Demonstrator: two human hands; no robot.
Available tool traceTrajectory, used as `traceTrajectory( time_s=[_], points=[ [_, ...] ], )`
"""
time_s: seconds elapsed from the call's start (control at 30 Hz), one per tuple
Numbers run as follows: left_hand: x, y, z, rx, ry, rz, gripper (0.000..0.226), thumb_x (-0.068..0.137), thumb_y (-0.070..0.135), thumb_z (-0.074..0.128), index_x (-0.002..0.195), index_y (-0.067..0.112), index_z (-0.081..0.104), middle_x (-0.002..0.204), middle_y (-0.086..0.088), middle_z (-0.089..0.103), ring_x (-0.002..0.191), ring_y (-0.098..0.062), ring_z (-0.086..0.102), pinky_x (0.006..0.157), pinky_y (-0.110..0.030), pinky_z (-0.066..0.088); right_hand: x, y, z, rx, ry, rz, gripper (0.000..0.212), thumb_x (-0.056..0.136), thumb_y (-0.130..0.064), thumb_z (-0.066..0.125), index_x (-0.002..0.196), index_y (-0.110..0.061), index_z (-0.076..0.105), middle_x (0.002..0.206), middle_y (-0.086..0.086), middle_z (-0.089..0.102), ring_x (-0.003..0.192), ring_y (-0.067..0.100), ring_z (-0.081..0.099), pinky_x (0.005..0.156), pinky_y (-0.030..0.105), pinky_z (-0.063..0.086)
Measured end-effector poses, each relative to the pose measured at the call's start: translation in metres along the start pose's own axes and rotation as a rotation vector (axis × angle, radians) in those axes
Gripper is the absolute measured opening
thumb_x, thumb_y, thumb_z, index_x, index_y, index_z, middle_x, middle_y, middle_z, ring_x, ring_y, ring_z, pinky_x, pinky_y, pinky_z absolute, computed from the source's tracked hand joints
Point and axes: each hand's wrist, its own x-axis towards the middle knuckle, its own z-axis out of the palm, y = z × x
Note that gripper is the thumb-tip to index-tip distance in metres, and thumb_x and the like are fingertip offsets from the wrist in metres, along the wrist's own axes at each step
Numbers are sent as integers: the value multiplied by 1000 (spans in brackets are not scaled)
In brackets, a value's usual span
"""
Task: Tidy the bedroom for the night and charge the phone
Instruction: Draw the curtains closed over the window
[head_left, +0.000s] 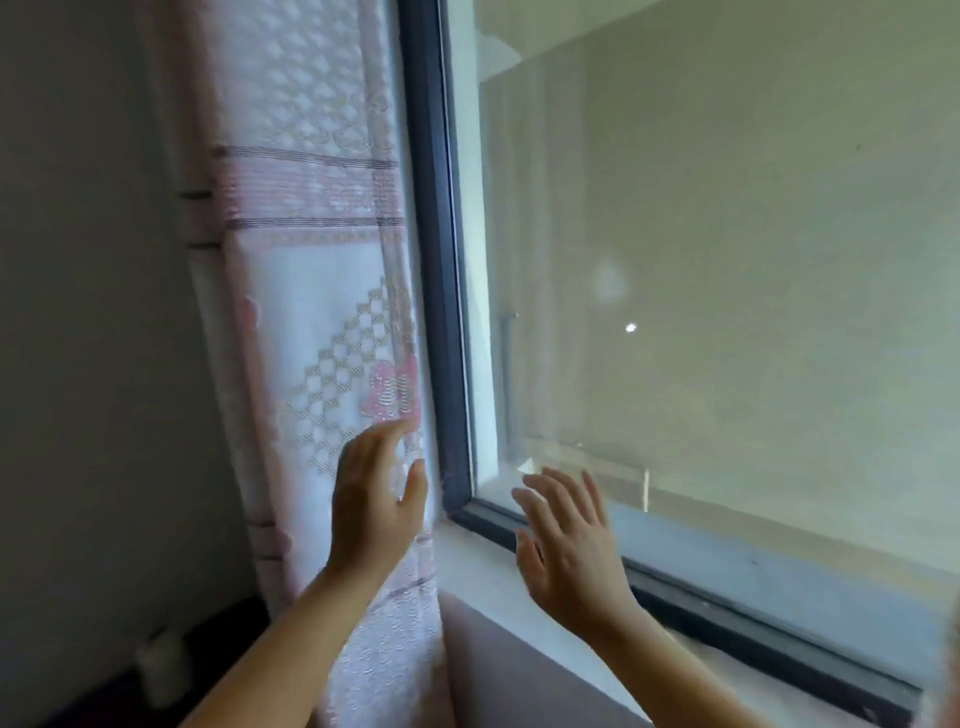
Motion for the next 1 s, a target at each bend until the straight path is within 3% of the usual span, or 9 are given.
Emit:
traceTrajectory(
  time_s=[0.2, 0.3, 0.4, 0.47, 0.57, 0.7, 0.8, 0.9, 1.0],
  points=[
    [27, -80, -53, 46, 165, -231, 55, 69, 32, 45, 113, -2, 47, 114, -25, 55, 109, -28, 49, 97, -33, 35, 53, -74, 65, 295, -51, 45, 29, 76, -34, 44, 94, -15, 57, 89, 4, 71, 86, 16, 55, 73, 29, 53],
    [43, -110, -69, -268, 113, -323, 59, 61, 46, 46, 110, 13, 52, 95, 18, 65, 88, 8, 56, 83, -7, 43, 78, -106, 99, 404, 22, 111, 37, 77, -44, 47, 100, -16, 52, 95, 6, 69, 92, 11, 47, 79, 23, 44],
    [57, -135, -76, -319, -43, -244, 30, 58, 46, 53, 87, 40, 53, 76, 37, 65, 69, 13, 59, 65, -1, 44, 92, -131, 129, 480, 113, 143, 55, 75, -57, 52, 105, -11, 47, 106, 0, 52, 94, 12, 42, 86, 24, 34],
    [67, -145, -78, -368, -109, -192, 30, 57, 46, 58, 87, 44, 53, 78, 36, 66, 69, 10, 60, 65, -2, 45, 96, -141, 145, 493, 163, 199, 52, 65, -46, 61, 102, -12, 46, 101, 0, 49, 89, 13, 43, 81, 23, 36],
    [83, -154, -72, -429, -159, -160, 27, 59, 37, 66, 83, 44, 55, 75, 36, 66, 67, 11, 60, 63, -2, 44, 94, -143, 161, 495, 214, 270, 13, 73, -31, 53, 76, -20, 47, 73, 1, 58, 67, 9, 42, 61, 18, 38],
    [97, -141, -39, -496, -104, -169, 27, 72, 5, 69, 97, 11, 63, 64, 20, 63, 60, 12, 56, 60, 0, 42, 80, -126, 149, 430, 201, 329, 18, 77, -27, 47, 62, -19, 41, 46, 6, 50, 54, 11, 37, 47, 18, 35],
    [100, -106, -7, -646, -102, -153, 46, 69, 17, 71, 110, 9, 54, 87, 5, 59, 72, 8, 58, 64, 1, 44, 69, -101, 122, 323, 177, 329, 23, 76, -28, 46, 58, -19, 35, 50, -11, 31, 47, -2, 34, 42, 8, 29],
    [95, -62, 17, -693, -94, -64, 14, 72, 19, 71, 83, 18, 61, 67, 8, 55, 62, 15, 56, 58, 4, 39, 56, -69, 87, 245, 96, 411, 28, 75, -38, 42, 59, -15, 37, 49, -7, 34, 48, 5, 34, 43, 13, 26],
    [93, -16, 38, -701, -70, 66, 46, 76, 16, 64, 47, 31, 32, 42, 19, 33, 44, 8, 47, 46, -2, 33, 40, -41, 46, 158, 90, 496, 33, 71, -47, 37, 63, -15, 38, 43, -10, 34, 51, 9, 39, 43, 15, 29]
  ],
)
